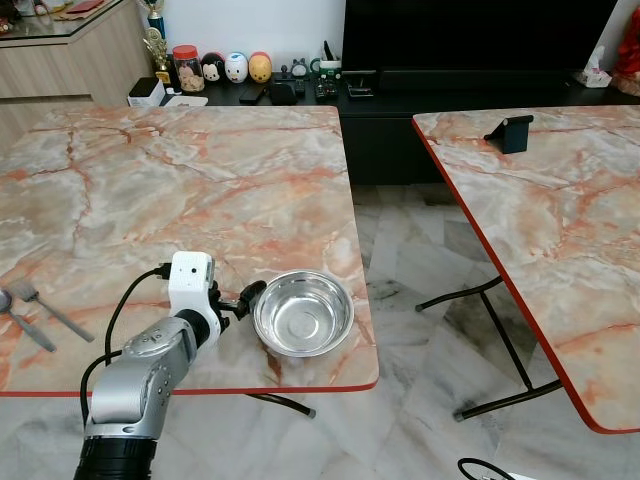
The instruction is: Setting the table
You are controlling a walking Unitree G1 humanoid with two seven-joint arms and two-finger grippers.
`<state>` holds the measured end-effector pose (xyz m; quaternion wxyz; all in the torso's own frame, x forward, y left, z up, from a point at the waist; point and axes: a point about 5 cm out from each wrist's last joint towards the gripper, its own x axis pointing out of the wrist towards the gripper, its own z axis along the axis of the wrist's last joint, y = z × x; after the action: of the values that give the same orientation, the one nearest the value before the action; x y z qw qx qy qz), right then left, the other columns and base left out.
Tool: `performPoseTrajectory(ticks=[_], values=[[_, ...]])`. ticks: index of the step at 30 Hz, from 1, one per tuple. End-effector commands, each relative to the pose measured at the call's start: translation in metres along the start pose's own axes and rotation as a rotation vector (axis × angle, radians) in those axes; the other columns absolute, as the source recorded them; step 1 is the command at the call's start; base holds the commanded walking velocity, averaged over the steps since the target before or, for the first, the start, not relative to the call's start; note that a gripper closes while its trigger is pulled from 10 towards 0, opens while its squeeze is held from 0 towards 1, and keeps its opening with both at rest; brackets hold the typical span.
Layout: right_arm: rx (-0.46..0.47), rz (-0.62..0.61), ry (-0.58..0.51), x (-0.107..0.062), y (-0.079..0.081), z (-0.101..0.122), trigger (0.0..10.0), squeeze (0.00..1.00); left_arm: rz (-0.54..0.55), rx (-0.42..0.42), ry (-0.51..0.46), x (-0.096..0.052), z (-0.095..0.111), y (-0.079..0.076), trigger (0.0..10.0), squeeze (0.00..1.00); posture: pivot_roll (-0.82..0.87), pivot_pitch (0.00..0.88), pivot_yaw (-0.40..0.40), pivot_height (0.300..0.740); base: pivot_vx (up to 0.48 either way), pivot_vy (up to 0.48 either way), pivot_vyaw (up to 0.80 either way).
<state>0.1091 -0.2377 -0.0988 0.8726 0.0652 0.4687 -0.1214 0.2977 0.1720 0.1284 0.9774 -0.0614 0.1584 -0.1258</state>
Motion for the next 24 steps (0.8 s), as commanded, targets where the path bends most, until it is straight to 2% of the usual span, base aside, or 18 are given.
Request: performPoseTrajectory(ticks=[1, 8, 11, 15, 24], values=[[-0.005, -0.003, 0.007, 0.0, -0.003, 0.0, 10.0, 0.0, -0.017, 0.002, -0.018, -0.002, 0.008, -0.002, 10.0, 0.0, 0.1, 0.0, -0.026, 0.715, 0.0, 0.0, 0.0], [-0.013, 0.006, 0.013, 0.0, -0.002, 0.0, 10.0, 0.0, -0.055, 0.004, 0.0, -0.004, 0.003, -0.006, 10.0, 0.0, 0.1, 0.0, -0.026, 0.715, 0.0, 0.0, 0.0], [-0.013, 0.006, 0.014, 0.0, -0.002, 0.0, 10.0, 0.0, -0.103, 0.027, 0.026, -0.004, 0.0, -0.014, 10.0, 0.0, 0.1, 0.0, -0.027, 0.715, 0.0, 0.0, 0.0], [-0.01, 0.009, 0.015, 0.0, -0.002, 0.0, 10.0, 0.0, -0.1, 0.043, 0.071, -0.003, -0.009, -0.015, 10.0, 0.0, 0.1, 0.0, -0.024, 0.715, 0.0, 0.0, 0.0], [-0.01, 0.015, 0.02, 0.0, -0.002, 0.0, 10.0, 0.0, -0.112, 0.07, 0.107, -0.002, -0.017, -0.017, 10.0, 0.0, 0.1, 0.0, -0.024, 0.715, 0.0, 0.0, 0.0]])
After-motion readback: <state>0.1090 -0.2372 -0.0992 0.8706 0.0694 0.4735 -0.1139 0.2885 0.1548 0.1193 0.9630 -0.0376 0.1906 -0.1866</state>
